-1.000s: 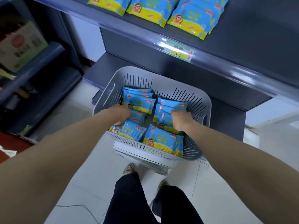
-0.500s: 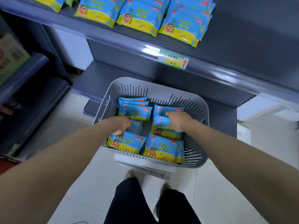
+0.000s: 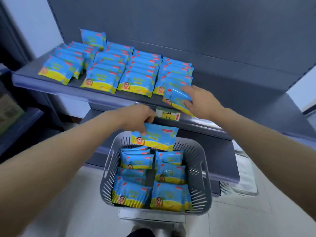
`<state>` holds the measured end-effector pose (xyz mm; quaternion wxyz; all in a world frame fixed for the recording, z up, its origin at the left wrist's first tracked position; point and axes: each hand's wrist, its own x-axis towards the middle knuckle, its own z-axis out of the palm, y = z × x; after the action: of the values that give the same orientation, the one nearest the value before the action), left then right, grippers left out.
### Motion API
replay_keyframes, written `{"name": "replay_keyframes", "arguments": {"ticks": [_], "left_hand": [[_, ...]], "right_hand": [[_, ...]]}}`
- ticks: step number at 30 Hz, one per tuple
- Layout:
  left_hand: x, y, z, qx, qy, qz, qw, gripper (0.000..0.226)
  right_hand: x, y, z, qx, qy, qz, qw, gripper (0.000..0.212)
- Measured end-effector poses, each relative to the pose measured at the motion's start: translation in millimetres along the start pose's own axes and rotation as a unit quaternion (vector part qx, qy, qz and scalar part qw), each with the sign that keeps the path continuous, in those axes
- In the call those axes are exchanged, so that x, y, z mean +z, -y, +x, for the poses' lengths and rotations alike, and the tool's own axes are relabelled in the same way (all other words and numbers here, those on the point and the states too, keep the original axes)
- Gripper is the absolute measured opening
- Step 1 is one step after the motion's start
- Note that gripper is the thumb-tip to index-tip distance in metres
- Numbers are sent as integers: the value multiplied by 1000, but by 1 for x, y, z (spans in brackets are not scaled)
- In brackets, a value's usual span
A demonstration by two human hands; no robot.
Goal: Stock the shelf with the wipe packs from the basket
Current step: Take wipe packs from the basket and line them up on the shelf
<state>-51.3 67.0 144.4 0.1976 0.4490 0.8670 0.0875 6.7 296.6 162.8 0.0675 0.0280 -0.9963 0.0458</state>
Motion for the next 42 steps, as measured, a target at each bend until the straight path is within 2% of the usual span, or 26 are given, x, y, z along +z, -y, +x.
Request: {"name": "replay_keyframes", "arguments": {"ticks": [4,7,10,18,21,26,30,33,38,42], "left_hand": [[-33,-5,4,9,-80,-38,996,37],[-47,-5,9,-5,-122,-81,989,31],[-58,0,15,-30,-147,-109,983,31],[-80,12,55,-94,-176,-96,975,39],[-83,13,72,-113,-179,-95,973,38],[-82,11,105,-119,-164,-84,976,33],[-78,11,131,-129,-156,-57,978,32],[-75,11,145,-135,-162,-40,977,34],[-64,10,159,-130,-174,95,971,55],[-59,6,156,-109,-193,142,965,55]], "right_hand": [[-3,-19,37,49,27,27,998,45],[6,-25,59,48,69,29,996,41],[7,-29,83,25,90,-6,996,32],[6,-53,136,17,111,-43,993,32],[7,-61,149,14,97,-28,995,33],[5,-74,150,24,79,-2,997,50],[-1,-88,142,46,72,18,996,48],[-6,-96,131,53,35,27,998,45],[-10,-88,110,57,-23,5,998,42],[-15,-74,94,37,-49,-21,998,43]]}}
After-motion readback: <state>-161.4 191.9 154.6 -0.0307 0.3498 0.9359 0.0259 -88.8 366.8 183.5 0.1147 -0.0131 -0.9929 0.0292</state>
